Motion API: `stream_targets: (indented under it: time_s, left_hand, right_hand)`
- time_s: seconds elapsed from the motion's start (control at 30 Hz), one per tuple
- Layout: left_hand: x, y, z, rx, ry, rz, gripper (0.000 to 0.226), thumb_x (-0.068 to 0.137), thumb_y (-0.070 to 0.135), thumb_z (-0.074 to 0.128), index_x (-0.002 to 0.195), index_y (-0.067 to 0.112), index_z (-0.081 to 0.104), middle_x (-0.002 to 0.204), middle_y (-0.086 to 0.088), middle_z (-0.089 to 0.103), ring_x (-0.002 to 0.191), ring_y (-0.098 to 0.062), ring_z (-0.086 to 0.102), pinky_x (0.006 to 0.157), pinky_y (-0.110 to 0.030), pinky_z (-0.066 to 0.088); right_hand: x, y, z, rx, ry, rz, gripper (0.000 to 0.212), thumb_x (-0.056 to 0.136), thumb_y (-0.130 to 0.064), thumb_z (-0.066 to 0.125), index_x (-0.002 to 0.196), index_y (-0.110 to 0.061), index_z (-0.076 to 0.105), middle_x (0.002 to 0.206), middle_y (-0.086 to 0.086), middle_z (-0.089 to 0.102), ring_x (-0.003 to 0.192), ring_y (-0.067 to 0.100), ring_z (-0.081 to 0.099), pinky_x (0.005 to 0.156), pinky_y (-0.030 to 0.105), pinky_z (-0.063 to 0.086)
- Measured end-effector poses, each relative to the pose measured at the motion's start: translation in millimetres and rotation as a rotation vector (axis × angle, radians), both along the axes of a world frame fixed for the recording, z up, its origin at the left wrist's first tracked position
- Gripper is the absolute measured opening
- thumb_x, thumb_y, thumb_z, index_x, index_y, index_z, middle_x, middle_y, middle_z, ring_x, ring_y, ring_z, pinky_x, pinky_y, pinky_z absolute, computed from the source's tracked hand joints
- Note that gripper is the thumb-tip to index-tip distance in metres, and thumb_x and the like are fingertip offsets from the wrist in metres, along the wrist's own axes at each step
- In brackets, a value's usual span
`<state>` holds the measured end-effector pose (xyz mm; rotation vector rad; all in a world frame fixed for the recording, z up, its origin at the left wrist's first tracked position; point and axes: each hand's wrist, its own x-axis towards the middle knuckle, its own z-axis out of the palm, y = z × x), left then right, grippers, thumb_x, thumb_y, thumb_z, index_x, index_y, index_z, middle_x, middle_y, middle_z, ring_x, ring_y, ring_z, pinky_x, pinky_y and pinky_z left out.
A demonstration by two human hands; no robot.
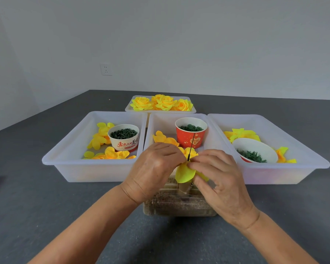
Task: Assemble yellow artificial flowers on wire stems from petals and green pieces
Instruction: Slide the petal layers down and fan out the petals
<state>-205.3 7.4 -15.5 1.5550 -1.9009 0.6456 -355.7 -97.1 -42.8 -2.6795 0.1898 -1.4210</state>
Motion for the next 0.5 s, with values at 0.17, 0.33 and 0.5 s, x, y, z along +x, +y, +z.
stream_targets:
  time_s: [0.17,0.33,0.5]
  left_hand:
    - [5.9,2.1,-1.2,0.005,0.043,0.038,0.011,0.075,-0.001,0.067,0.083,0.003,0.074,0.089,-0.01,0.071,0.086,-0.027,0.068,0.072,-0.04,0.055]
    - [7.1,3.4,-3.5,-0.022,0.122,0.072,0.02,0.074,-0.009,0.066,0.089,0.001,0.073,0.092,-0.01,0.071,0.089,-0.028,0.066,0.075,-0.039,0.055]
    - [-2.7,1.7,1.5,-0.048,0.467,0.066,0.015,0.079,0.008,0.068,0.093,0.01,0.074,0.095,0.0,0.071,0.094,-0.015,0.063,0.085,-0.023,0.047]
  right_hand:
    - [-4.2,0.0,-2.8,0.191,-0.049,0.054,0.018,0.078,-0.013,0.058,0.087,-0.012,0.074,0.094,-0.006,0.07,0.099,0.021,0.061,0.084,0.04,0.049]
    - [2.1,-4.8,8.3,0.649,-0.118,0.088,0.016,0.083,-0.011,0.068,0.084,-0.027,0.072,0.088,-0.015,0.068,0.099,0.008,0.059,0.084,0.024,0.048]
    - [14.9,-6.7,15.6,0.828,-0.052,0.124,0.025,0.08,-0.019,0.072,0.068,-0.041,0.07,0.081,-0.017,0.07,0.089,0.004,0.062,0.071,0.025,0.049]
